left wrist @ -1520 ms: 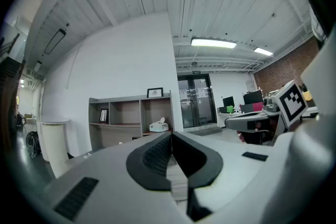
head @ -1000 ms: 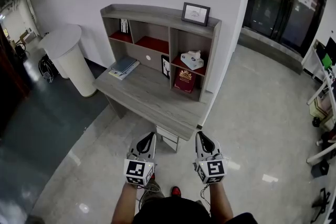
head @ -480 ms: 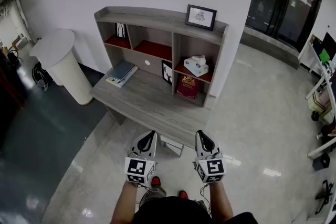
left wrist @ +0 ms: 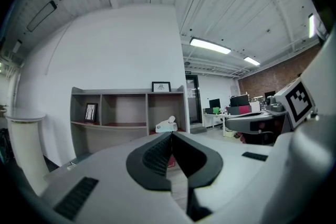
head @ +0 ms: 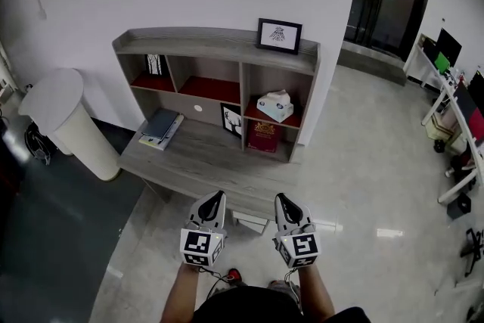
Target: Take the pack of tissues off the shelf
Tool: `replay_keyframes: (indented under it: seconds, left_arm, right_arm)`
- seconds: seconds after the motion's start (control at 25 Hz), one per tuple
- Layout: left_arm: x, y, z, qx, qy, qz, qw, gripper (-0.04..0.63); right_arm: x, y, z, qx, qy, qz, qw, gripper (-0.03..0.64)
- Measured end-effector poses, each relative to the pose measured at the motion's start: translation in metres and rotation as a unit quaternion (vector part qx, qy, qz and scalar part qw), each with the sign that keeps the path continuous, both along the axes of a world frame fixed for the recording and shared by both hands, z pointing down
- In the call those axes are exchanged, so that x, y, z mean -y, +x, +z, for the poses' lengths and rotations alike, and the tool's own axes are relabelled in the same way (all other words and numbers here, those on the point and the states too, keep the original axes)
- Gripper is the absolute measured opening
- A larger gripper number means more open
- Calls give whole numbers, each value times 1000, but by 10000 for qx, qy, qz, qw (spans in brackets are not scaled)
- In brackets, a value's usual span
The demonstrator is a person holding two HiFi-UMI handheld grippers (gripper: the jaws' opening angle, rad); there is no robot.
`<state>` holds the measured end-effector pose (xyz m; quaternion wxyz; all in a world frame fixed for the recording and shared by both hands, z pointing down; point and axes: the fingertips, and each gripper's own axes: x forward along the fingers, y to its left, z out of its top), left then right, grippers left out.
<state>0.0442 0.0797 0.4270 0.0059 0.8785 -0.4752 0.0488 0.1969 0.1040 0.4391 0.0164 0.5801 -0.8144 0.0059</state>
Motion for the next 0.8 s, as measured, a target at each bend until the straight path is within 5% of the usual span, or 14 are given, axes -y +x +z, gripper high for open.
replay_keyframes:
  seconds: [0.8]
  left_arm:
    - [71,-34,24,-127,-100,313,9994,8]
  right_arm:
    - [67,-21,19,-261,-226,450,9984,35]
